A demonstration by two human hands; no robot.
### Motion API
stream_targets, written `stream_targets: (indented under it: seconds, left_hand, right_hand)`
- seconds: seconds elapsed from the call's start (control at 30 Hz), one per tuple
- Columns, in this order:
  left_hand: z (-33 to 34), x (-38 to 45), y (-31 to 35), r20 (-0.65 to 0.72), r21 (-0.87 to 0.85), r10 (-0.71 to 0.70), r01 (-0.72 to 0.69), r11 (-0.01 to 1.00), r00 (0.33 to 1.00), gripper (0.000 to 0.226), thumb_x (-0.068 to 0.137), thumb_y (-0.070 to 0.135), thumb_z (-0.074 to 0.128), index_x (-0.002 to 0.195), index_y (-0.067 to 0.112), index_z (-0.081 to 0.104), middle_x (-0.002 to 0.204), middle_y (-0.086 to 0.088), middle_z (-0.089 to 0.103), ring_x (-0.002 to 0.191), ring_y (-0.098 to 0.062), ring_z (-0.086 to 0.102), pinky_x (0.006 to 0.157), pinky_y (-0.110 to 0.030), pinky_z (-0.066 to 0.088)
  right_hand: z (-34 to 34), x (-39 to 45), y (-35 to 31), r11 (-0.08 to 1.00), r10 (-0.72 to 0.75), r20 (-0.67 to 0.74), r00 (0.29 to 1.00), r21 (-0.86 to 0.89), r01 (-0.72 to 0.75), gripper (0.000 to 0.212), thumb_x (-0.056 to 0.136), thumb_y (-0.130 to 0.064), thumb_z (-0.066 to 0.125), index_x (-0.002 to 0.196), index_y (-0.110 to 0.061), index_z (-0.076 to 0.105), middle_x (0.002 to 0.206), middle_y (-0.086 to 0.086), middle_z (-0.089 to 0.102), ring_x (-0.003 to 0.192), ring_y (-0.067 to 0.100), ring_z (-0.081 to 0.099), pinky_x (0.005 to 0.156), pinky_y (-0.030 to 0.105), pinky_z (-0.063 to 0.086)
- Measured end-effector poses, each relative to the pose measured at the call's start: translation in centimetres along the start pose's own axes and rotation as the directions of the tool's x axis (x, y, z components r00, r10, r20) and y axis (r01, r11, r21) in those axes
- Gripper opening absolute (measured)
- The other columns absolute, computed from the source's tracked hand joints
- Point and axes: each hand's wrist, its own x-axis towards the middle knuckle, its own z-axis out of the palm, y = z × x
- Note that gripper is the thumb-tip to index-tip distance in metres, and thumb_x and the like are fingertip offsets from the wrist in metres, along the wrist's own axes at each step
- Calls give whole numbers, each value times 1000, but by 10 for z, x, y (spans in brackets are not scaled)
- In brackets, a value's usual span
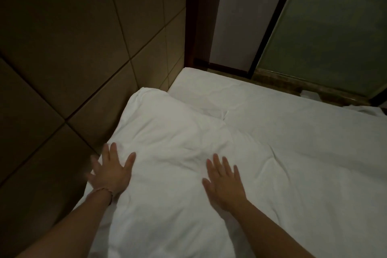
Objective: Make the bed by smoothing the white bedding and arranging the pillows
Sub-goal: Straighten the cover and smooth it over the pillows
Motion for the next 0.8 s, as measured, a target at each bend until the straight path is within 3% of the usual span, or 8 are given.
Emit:
stream_targets:
  seconds: [0.17, 0.43, 0.53, 0.67, 0.73, 0.8]
  left_hand:
    - [-4, 11, -10, -66, -222, -95, 78, 972, 993, 99, 79, 87, 30, 153, 23, 24, 159, -9, 26, 143, -36, 31, 113, -60, 27]
    - [16, 21, -54, 107, -406, -186, 213, 889, 977, 107, 71, 98, 15, 151, 28, 31, 154, -6, 39, 137, -34, 42, 112, -56, 35]
    - [26, 22, -67, 158, -387, -235, 279, 879, 959, 94, 83, 86, 16, 152, 24, 29, 155, -8, 37, 138, -35, 39, 112, -56, 34]
    - [42, 20, -80, 166, -367, -309, 350, 862, 936, 84, 88, 79, 13, 142, 22, 41, 143, -10, 51, 127, -34, 51, 107, -51, 40]
    - [46, 18, -81, 132, -369, -319, 345, 863, 939, 78, 91, 74, 14, 135, 20, 47, 136, -11, 57, 122, -35, 54, 104, -50, 43]
    - [50, 17, -79, 79, -376, -324, 329, 866, 943, 78, 92, 70, 12, 132, 16, 51, 132, -13, 60, 120, -35, 56, 102, -49, 45]
  right_hand:
    - [-44, 66, -107, 933, -354, -15, 935, -71, 352, 69, 101, -60, 18, 158, -25, 3, 164, -1, -17, 150, 22, -18, 121, 51, -4]
    - [-30, 140, -217, 717, -640, 149, 754, -235, 656, 71, 99, -65, 8, 158, -27, 11, 166, -2, -7, 150, 22, -18, 120, 54, -7]
    - [-25, 160, -236, 611, -699, 207, 684, -325, 722, 75, 97, -68, 4, 157, -27, 18, 166, 0, 0, 151, 21, -13, 120, 52, -8]
    - [-14, 183, -255, 491, -732, 331, 596, -350, 798, 78, 94, -72, 4, 156, -29, 24, 166, -1, 9, 152, 22, -7, 121, 49, -8]
    - [-8, 189, -261, 476, -702, 399, 589, -352, 806, 79, 92, -75, 3, 156, -33, 20, 164, -2, 17, 152, 24, 4, 121, 50, -1]
    - [-3, 192, -265, 466, -693, 410, 594, -374, 802, 82, 90, -77, 1, 154, -33, 29, 157, -1, 36, 147, 27, 25, 118, 50, 14]
